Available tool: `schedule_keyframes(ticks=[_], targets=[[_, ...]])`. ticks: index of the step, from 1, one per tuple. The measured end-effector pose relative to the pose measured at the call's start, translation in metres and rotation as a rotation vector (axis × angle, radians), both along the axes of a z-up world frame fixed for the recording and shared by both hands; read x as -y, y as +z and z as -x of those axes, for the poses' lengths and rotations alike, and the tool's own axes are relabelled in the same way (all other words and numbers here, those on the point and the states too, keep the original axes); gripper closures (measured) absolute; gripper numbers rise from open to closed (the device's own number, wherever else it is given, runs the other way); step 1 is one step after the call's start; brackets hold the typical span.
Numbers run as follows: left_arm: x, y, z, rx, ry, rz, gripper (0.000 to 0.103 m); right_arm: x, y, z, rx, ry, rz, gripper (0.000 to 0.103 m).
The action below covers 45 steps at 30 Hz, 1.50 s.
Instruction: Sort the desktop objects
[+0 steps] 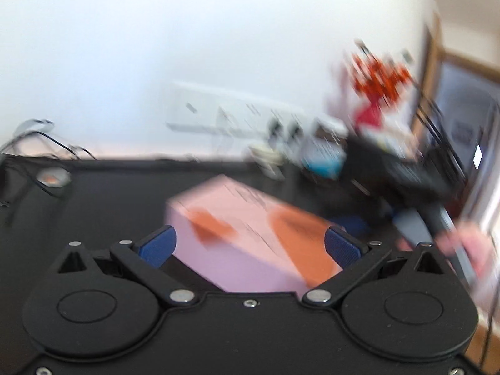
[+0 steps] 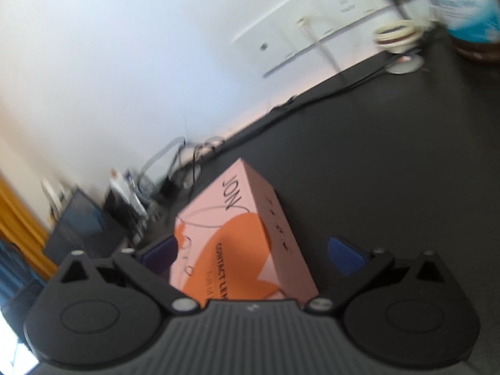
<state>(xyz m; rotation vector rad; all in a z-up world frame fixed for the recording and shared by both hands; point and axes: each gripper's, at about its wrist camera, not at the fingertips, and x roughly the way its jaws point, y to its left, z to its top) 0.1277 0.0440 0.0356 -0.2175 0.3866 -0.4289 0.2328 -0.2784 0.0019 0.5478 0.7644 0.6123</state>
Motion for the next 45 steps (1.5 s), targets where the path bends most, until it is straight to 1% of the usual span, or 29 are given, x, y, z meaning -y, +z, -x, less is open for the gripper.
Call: schedule_keyframes(ticks=[2,4,5,7,10,12,15,18,22,25,27,30,39,45], targets=[[-0.014,0.006,-0.018,0.011,0.066,0.034,0.000,0.012,-0.001,0.011,-0.023,-0.045,-0.059,0.001],[-0.020,0.008,-0.039,0.013,0.097,0.048,0.000,0.017,0.000,0.023,-0.035,-0.079,-0.086,0.001],[-0.021,0.008,-0.051,0.007,0.100,0.052,0.000,0.018,-0.001,0.029,-0.033,-0.084,-0.085,0.001],[-0.016,0.006,-0.074,-0.012,0.102,0.033,0.000,0.015,-0.003,0.042,-0.034,-0.093,-0.074,0.001],[-0.003,-0.001,-0.103,-0.028,0.087,-0.063,0.000,0.001,-0.008,0.054,-0.048,-0.097,-0.034,0.001],[0.007,-0.009,-0.116,-0.051,0.066,-0.107,0.000,-0.012,-0.013,0.058,-0.058,-0.096,-0.015,0.001],[0.011,-0.018,-0.123,-0.074,0.024,-0.105,0.000,-0.031,-0.020,0.063,-0.065,-0.076,0.009,0.001],[0.019,-0.025,-0.129,-0.106,-0.024,-0.106,0.000,-0.049,-0.019,0.067,-0.012,-0.062,0.069,0.001],[0.030,-0.033,-0.128,-0.142,-0.111,-0.114,0.000,-0.068,-0.018,0.067,0.044,-0.038,0.153,0.001],[0.032,-0.035,-0.122,-0.147,-0.146,-0.099,0.000,-0.074,-0.017,0.062,0.075,-0.043,0.203,0.001],[0.031,-0.036,-0.118,-0.158,-0.156,-0.086,0.000,-0.074,-0.017,0.057,0.092,-0.052,0.226,0.001],[0.030,-0.036,-0.112,-0.160,-0.144,-0.080,0.000,-0.072,-0.017,0.052,0.110,-0.036,0.237,0.001],[0.033,-0.035,-0.086,-0.156,-0.145,-0.087,0.000,-0.065,-0.009,0.048,0.194,0.007,0.327,0.001],[0.035,-0.034,-0.070,-0.153,-0.187,-0.095,0.000,-0.050,-0.005,0.056,0.238,-0.010,0.373,0.001]])
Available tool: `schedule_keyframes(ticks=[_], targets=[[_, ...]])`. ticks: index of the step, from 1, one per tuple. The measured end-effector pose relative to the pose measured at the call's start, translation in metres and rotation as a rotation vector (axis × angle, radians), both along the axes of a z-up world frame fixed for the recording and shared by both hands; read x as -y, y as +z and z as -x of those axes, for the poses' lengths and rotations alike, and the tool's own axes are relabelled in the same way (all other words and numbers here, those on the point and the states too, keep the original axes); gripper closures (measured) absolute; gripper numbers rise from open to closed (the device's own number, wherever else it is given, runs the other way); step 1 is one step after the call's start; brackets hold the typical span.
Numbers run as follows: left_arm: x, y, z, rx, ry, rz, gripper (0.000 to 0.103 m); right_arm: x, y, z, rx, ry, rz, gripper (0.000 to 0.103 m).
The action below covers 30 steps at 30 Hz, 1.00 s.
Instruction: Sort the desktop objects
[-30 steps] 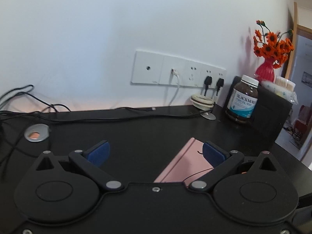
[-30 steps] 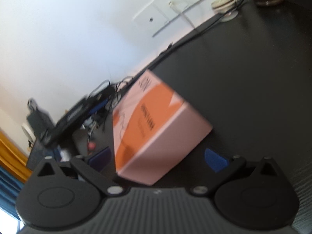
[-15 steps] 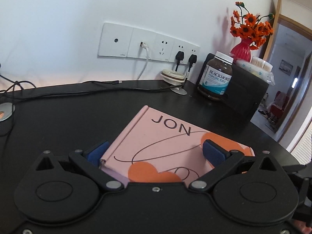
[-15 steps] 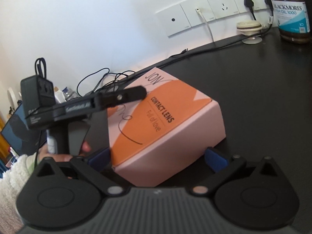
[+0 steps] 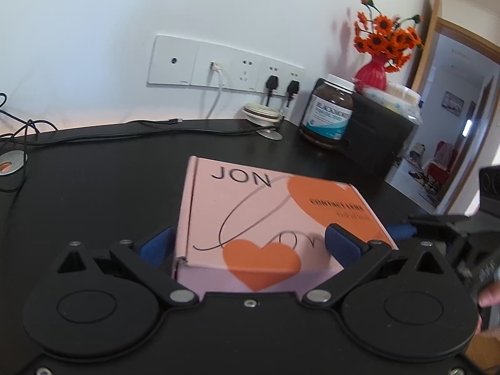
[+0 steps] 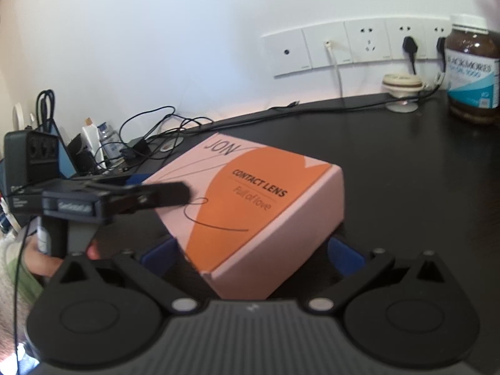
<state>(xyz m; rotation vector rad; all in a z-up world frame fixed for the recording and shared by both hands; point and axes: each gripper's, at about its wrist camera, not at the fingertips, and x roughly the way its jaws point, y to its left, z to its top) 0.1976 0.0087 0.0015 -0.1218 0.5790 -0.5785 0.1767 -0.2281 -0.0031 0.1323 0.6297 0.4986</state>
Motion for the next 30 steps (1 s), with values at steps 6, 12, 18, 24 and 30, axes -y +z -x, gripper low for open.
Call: schedule_keyframes(ticks=[6,12,18,24,30], targets=[[-0.009,0.003,0.010,0.088,0.018,-0.008,0.000,0.024,0.002,-0.002,0.016,-0.064,0.007,0.001],[-0.009,-0.003,-0.001,0.027,0.000,0.064,0.000,0.029,0.002,-0.009,0.010,-0.037,-0.001,0.001],[0.012,-0.005,0.013,0.040,-0.023,-0.015,0.000,0.013,0.002,-0.018,0.036,0.053,0.057,0.001],[0.020,-0.003,0.025,0.093,-0.007,-0.084,0.000,0.002,0.004,-0.034,0.031,0.091,0.092,0.001],[0.026,0.004,0.027,0.223,0.081,-0.201,0.000,0.002,0.006,-0.045,0.036,0.094,0.097,0.001]])
